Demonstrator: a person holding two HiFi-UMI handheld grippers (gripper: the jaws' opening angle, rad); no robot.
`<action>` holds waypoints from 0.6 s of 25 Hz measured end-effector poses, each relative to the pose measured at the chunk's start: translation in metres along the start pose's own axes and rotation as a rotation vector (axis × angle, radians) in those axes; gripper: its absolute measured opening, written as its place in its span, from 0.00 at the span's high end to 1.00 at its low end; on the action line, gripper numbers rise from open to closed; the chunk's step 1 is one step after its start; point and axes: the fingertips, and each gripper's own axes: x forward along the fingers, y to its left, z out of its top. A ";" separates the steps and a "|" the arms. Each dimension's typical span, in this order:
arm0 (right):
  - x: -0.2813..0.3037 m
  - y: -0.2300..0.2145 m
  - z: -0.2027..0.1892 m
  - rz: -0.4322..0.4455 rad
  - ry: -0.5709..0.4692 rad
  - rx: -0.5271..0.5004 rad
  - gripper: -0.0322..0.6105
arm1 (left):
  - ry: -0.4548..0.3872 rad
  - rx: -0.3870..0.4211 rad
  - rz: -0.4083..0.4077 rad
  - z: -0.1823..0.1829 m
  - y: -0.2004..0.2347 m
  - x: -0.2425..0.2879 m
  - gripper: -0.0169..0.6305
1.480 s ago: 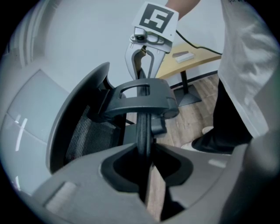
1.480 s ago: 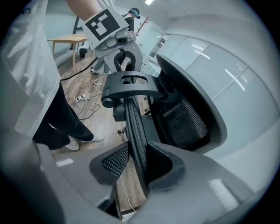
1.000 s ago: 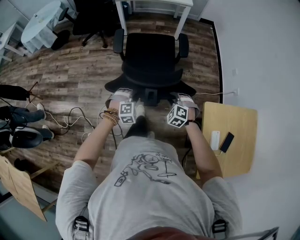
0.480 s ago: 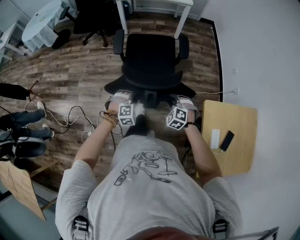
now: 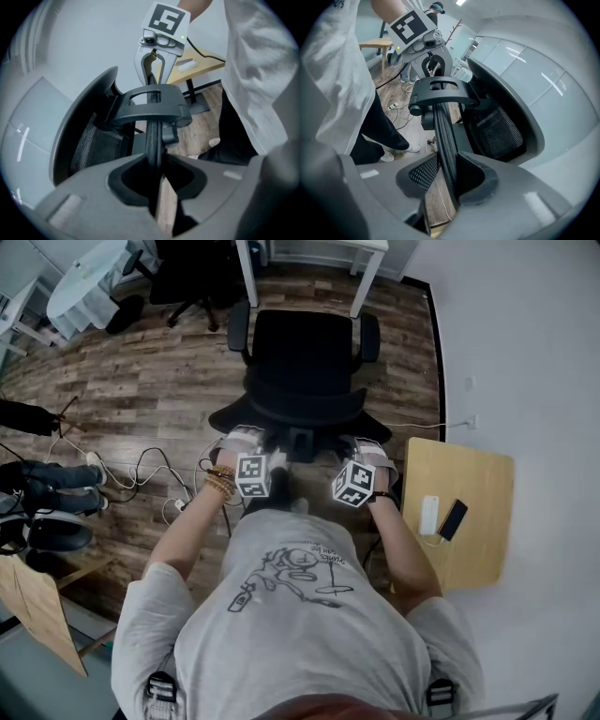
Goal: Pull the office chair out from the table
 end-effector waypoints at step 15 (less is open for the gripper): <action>-0.011 0.021 -0.002 -0.001 -0.007 0.005 0.75 | 0.006 -0.008 0.003 0.005 -0.020 -0.009 0.82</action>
